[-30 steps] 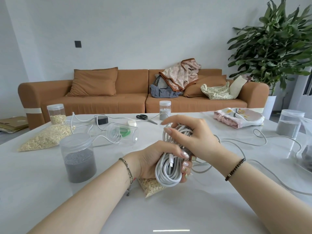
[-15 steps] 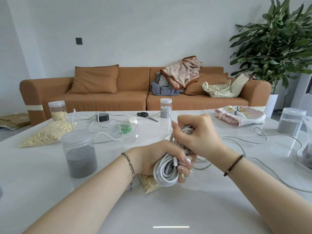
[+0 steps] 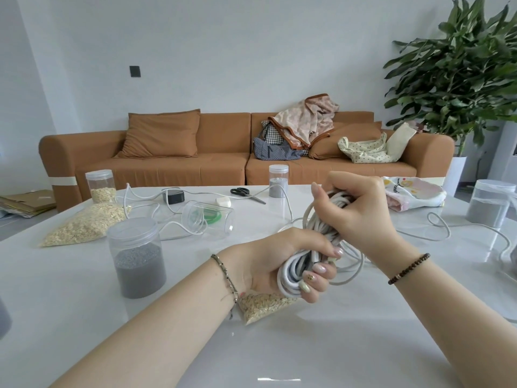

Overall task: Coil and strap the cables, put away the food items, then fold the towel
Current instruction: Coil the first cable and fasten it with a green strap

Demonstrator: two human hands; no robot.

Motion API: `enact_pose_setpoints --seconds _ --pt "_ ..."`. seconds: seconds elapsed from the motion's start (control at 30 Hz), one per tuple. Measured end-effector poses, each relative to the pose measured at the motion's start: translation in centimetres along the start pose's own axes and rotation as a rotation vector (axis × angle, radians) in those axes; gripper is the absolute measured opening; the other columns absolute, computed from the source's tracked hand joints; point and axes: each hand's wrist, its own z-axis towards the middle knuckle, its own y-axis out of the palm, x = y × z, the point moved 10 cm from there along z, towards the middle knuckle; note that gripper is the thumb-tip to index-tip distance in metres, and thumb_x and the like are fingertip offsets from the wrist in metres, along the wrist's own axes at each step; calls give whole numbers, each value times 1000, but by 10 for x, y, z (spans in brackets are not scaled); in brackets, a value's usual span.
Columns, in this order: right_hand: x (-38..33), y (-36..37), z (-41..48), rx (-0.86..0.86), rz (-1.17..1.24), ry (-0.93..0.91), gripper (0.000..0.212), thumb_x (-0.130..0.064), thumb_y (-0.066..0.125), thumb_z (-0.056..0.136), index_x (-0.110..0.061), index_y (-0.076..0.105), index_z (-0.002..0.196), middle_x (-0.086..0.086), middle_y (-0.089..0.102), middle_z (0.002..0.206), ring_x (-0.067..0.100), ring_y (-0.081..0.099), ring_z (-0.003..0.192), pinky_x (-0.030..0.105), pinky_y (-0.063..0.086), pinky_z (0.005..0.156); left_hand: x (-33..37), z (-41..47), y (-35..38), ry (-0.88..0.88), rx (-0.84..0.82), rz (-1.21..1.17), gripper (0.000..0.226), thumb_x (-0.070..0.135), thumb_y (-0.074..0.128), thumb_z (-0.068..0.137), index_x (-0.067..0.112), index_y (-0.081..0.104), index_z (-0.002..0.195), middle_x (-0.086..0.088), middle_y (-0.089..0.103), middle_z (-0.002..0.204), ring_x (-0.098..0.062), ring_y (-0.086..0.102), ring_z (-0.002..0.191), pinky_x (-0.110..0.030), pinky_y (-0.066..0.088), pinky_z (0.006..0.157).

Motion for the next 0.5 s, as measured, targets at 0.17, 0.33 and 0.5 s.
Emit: enact_pose_setpoints --seconds 0.17,0.33,0.5 --pt "32 23 -10 -34 278 369 33 -29 81 83 -9 58 70 -14 50 59 4 45 58 18 36 56 6 4 -19 90 170 -58 25 13 45 99 17 45 74 2 35 57 -7 34 43 -17 30 43" --pt "45 45 -16 -202 443 601 56 -53 85 61 -6 68 87 5 62 76 18 61 76 38 50 75 9 1 -33 99 293 29 25 9 50 95 15 42 72 -2 32 59 -11 31 44 -20 27 43" --pt "48 51 -17 -159 565 687 48 -26 79 74 14 57 89 24 64 82 31 63 78 43 53 77 8 1 -29 76 307 28 25 8 48 95 15 43 72 -1 33 59 -11 30 44 -20 27 42"
